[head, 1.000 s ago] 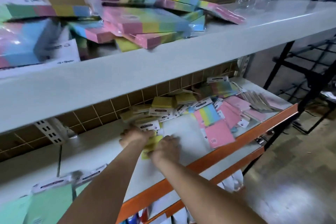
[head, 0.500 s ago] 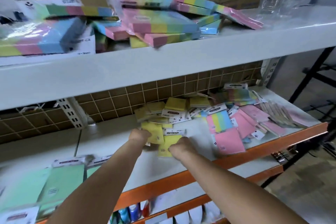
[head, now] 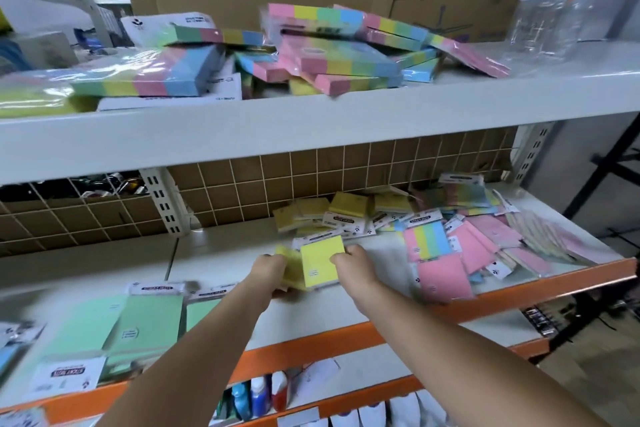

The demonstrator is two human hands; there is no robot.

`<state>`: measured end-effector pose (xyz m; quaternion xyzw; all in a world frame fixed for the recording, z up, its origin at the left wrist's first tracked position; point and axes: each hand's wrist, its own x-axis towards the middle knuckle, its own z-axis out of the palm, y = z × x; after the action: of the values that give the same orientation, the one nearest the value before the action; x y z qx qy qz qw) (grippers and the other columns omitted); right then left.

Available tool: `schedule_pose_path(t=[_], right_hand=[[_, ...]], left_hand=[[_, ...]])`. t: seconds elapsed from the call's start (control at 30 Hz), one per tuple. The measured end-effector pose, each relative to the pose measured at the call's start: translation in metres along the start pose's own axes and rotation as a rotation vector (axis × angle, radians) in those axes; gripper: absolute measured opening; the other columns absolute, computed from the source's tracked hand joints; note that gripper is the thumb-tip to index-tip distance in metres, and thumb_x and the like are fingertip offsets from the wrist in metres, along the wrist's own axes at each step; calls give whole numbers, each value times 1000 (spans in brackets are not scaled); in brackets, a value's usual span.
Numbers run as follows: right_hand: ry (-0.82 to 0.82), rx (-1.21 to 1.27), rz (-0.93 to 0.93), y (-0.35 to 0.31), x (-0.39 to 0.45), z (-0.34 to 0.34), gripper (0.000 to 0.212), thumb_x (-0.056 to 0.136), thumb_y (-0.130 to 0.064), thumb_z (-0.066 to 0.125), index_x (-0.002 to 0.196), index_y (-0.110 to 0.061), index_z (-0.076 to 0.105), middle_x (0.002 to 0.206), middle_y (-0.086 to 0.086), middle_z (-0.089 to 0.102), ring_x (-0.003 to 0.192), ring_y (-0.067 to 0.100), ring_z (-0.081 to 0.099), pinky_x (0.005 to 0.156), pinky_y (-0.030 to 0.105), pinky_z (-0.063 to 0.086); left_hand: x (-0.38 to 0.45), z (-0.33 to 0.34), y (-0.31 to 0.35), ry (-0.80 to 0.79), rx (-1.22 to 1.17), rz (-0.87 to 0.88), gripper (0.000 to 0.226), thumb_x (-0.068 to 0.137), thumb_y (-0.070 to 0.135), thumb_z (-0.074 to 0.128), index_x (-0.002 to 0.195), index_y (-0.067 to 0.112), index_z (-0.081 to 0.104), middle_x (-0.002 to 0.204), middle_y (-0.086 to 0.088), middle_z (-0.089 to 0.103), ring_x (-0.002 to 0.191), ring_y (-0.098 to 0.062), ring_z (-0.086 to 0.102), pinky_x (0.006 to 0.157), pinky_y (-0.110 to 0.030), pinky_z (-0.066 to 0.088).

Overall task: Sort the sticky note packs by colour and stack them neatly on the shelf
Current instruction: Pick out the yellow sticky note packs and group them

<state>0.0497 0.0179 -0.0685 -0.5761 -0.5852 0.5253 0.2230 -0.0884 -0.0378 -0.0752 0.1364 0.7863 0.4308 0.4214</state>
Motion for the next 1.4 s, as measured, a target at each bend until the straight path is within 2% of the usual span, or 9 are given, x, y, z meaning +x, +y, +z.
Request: schedule_pose_path(t=[0.13,0.3,0.5,0.73,0.9,1.07,1.17,1.27,1.4], right_hand=[[-46,-9,-18,1,-5,18,19,88,-13,52,103,-6,61,100,12,66,83,26,59,60,28,39],[-81,-150,-42,-2,-2,27,13,85,-23,61,87,-10,64,86,8,64,75,25,60,61,25,42],[116,-260,-51,-23,26,17,35,92,-28,58,121,-8,56,121,12,60,110,30,58,77,28,42],[319,-478,12,-39,85,-15,67,91,-46,57,140,-6,38,137,17,45,124,30,49,89,34,47],[269,-553,-10,-38,110,-21,81,91,-56,51,152,-12,20,147,15,37,135,34,35,108,45,35],[215,-404,8,-34,113,-14,85,94,-48,53,155,-16,3,152,17,32,139,36,31,107,43,34],[260,-388,21,-34,124,-13,76,96,-41,53,154,-16,12,147,17,40,135,36,38,103,42,39],[202,-353,59,-33,131,-20,57,94,-31,53,145,-9,37,132,16,55,121,33,53,96,38,48],[181,-286,95,-30,123,-24,38,95,-23,51,127,-2,55,130,16,56,120,30,54,90,30,44]], left_hand=[[-11,1,0,-108,-308,-39,22,97,24,41,104,9,55,89,-15,59,75,-30,60,67,-36,51],[-7,-7,-6,-149,-160,53,33,87,17,64,117,6,55,99,-13,65,83,-26,62,73,-36,54],[-3,-15,-3,-159,-216,81,28,89,8,60,117,8,54,107,-15,65,94,-30,64,80,-45,57],[2,-10,5,-158,-247,75,17,89,8,60,103,15,54,103,-11,63,99,-30,61,74,-40,58],[7,-4,10,-113,-284,34,12,87,14,60,97,19,54,99,-8,59,91,-27,60,69,-37,57],[8,3,12,-118,-323,23,8,88,14,56,96,16,55,109,-13,56,94,-30,57,73,-38,56],[8,8,11,-123,-309,56,21,90,15,56,110,14,54,106,-11,59,89,-26,60,70,-36,57],[9,12,9,-104,-317,81,25,90,15,56,114,16,51,100,-7,59,85,-22,60,63,-32,54],[7,16,9,-72,-314,93,28,92,14,56,119,14,50,101,-5,57,90,-23,58,72,-35,55]])
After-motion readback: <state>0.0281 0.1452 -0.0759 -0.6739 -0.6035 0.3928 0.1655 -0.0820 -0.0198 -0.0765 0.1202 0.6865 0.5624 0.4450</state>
